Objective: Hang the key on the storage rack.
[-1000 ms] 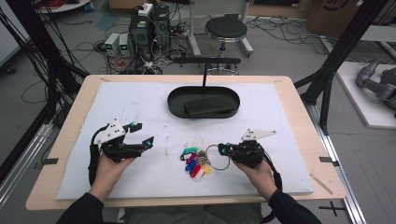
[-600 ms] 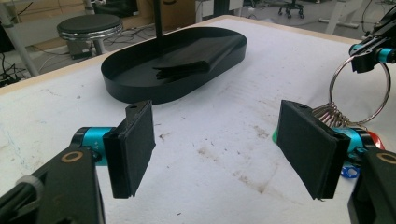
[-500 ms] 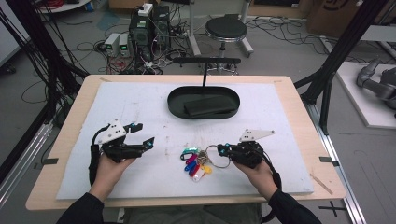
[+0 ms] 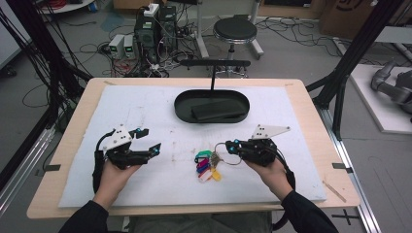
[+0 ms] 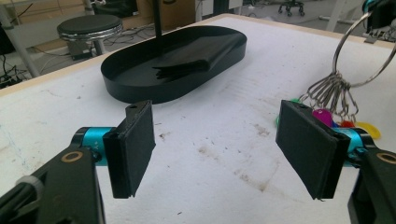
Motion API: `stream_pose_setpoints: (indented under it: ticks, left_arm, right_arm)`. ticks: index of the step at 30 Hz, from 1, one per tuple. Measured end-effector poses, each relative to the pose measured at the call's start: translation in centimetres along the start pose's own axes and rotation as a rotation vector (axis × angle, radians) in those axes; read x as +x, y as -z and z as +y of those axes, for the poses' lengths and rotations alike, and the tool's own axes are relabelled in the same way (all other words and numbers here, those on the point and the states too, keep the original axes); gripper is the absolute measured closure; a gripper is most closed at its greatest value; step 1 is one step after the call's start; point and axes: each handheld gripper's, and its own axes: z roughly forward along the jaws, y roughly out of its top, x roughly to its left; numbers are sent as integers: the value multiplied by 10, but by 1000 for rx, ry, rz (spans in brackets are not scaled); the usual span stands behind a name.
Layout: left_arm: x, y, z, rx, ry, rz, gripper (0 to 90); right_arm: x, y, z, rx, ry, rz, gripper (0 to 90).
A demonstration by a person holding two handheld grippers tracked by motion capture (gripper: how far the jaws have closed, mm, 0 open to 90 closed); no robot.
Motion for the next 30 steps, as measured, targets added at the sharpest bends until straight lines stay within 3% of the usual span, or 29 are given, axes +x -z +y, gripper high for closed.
stream_pose_setpoints:
  ticks: [11,20,30]
  left_arm:
    - [0,0,0,-1,-8,0,281]
    - [0,0,1,-2,-10,1,281]
    - [-1,0,1,1,-14,-2,282]
  right_arm:
    - [-11,18,29,-79,45,14,877]
    - [-20,26,50,-105,74,18,876]
    - [-36,35,72,-157,90,-15,876]
